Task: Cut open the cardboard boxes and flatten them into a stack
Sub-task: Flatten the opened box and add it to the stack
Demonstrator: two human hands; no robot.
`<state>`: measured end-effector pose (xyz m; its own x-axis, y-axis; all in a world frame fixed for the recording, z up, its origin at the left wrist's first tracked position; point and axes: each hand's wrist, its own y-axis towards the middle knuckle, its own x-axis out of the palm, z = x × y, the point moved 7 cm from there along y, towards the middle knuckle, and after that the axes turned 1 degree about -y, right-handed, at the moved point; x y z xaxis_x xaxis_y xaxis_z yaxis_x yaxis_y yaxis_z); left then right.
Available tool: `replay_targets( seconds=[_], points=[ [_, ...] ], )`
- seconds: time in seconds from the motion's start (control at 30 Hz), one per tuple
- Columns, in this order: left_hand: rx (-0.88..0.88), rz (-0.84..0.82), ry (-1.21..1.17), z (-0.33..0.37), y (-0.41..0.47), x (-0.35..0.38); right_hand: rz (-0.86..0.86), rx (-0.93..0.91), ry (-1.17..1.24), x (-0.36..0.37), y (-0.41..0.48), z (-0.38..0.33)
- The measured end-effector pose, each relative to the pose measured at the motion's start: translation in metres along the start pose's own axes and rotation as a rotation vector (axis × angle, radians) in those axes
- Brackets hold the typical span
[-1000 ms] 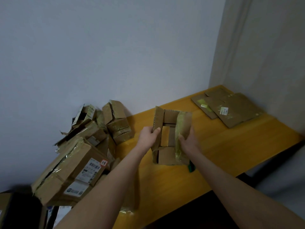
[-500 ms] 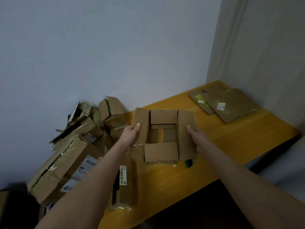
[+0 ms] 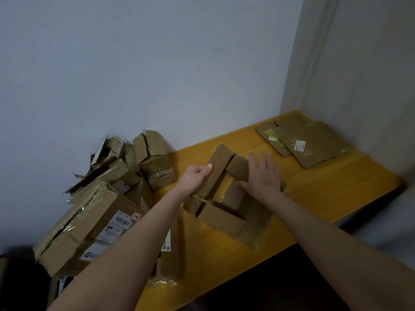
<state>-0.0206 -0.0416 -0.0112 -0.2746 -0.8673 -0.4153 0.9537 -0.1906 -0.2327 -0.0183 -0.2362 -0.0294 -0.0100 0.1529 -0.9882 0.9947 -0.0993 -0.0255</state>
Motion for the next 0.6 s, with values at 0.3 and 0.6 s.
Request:
replay_targets(
  seconds=[0.3,0.6],
  points=[
    [0.083,-0.076,0.036,0.016,0.004,0.005,0.066,0.059,0.005,-0.004,0.007,0.003],
    [0.071,0.041,0.446,0.003,0.021,-0.019,-0.098,-0.028,0.637,0.012,0.014,0.003]
  ],
)
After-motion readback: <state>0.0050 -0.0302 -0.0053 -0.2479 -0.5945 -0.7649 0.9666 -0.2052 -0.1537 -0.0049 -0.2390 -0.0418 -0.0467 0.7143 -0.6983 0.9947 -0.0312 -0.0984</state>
